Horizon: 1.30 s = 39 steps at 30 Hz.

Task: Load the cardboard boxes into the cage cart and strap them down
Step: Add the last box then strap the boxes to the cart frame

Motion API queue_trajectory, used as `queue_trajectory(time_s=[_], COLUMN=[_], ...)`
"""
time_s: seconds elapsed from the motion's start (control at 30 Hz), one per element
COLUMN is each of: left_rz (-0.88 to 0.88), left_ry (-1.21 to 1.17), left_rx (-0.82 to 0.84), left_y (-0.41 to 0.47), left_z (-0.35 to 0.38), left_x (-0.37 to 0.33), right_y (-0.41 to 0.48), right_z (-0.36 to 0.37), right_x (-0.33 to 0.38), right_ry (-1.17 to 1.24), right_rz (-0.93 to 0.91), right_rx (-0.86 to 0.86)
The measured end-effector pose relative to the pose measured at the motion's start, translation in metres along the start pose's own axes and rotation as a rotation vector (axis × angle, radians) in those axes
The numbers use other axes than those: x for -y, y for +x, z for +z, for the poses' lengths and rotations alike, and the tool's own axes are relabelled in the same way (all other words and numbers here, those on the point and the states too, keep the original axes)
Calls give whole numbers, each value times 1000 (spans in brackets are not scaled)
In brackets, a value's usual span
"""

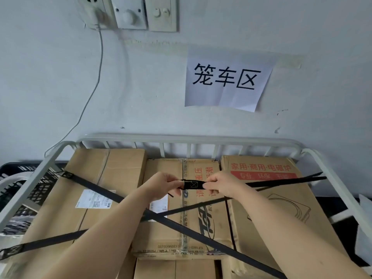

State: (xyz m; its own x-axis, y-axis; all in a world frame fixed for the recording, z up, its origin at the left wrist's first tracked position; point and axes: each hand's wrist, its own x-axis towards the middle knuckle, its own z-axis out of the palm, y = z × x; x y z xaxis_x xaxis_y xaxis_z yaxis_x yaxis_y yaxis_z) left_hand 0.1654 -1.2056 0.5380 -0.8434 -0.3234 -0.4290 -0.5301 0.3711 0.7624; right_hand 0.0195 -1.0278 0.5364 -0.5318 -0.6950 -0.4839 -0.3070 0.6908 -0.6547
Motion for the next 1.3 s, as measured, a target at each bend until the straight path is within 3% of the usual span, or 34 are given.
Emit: queue_trajectory(time_s=[0.3,0.43,0.53,0.63,0.73,0.83,1.03,1.2,1.3], left_rz=[64,58,-109,-316,-395,-462,-503,-384,-376], left_ry=[20,-41,-223,-577,-917,-1081,-988,-881,-862], left_rx=[-173,-211,-280,-245,-248,-313,-257,-429,-524], left_y=[55,75,86,97,113,131,153,167,175], left_z=[-63,-66,-69,-69,-66,-70,-79,-91,-102], left_x=[55,77,94,103,103,107,129,144,159], right_y=[94,134,161,180,196,212,240,251,265], right_z=[24,40,51,61,78,91,110,111,101], right_x=[63,63,54,52,59,62,60,64,69], right_ry=[6,3,103,120,92,101,52,171,62], right_rz=[-81,-111,-117,-154,-221,-263,-307,-268,-172], right_rx=[201,90,6,-43,-30,-19,-23,18,47])
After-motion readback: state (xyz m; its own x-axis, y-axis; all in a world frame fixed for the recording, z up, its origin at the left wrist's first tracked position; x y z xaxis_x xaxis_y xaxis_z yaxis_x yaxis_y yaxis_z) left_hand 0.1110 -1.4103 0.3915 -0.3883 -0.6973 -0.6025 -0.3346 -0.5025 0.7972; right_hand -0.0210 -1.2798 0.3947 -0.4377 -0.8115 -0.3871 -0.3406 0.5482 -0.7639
